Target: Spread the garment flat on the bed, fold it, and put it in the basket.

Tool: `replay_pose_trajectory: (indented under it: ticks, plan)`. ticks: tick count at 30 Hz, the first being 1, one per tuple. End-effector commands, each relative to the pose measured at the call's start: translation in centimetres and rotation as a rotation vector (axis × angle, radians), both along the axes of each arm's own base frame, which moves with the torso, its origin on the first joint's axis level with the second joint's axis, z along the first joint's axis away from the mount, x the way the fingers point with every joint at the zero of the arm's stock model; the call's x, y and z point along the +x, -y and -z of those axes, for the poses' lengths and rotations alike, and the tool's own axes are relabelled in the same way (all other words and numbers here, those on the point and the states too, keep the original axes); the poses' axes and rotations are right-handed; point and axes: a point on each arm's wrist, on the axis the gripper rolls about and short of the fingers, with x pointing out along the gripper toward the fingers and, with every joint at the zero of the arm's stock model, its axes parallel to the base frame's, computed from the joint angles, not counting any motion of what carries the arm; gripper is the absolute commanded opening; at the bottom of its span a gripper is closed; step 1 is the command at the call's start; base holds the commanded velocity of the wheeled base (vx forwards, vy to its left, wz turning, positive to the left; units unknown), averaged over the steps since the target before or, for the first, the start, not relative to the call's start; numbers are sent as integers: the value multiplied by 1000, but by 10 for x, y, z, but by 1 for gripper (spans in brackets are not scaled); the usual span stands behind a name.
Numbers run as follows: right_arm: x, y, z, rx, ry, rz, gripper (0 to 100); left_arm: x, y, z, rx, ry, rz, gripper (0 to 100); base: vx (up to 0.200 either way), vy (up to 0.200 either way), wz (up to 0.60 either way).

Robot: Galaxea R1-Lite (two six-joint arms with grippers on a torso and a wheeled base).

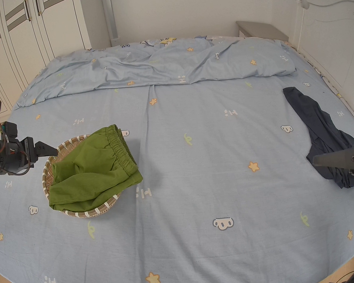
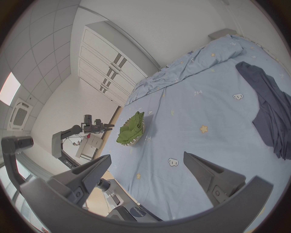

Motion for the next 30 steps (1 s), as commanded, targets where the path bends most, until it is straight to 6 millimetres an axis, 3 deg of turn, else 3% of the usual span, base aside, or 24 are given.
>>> replay_pose_trajectory:
  ticks: [1, 6, 7, 9, 13, 21, 30]
  plan:
    - [-60, 14, 29, -95, 247, -45, 100, -107, 26, -37, 47, 214, 37, 100, 0, 0, 0]
    - [-95, 26, 62, -148, 447, 53, 100, -182, 32, -25, 47, 339, 78, 100, 0, 0, 0]
    - [-96, 26, 63, -146, 449, 56, 100, -184, 32, -25, 48, 342, 77, 100, 0, 0, 0]
    - [-118, 30, 71, -98, 461, 106, 100, -219, 33, -8, 45, 398, 78, 100, 0, 0, 0]
    - [-142, 32, 79, -23, 420, 130, 100, -257, 34, 26, 44, 451, 91, 100, 0, 0, 0]
    - [-174, 35, 106, -11, 403, 133, 100, -286, 34, 99, 44, 464, 86, 100, 0, 0, 0]
    - [-185, 36, 143, -14, 386, 147, 100, -287, 34, 155, 63, 431, 52, 100, 0, 0, 0]
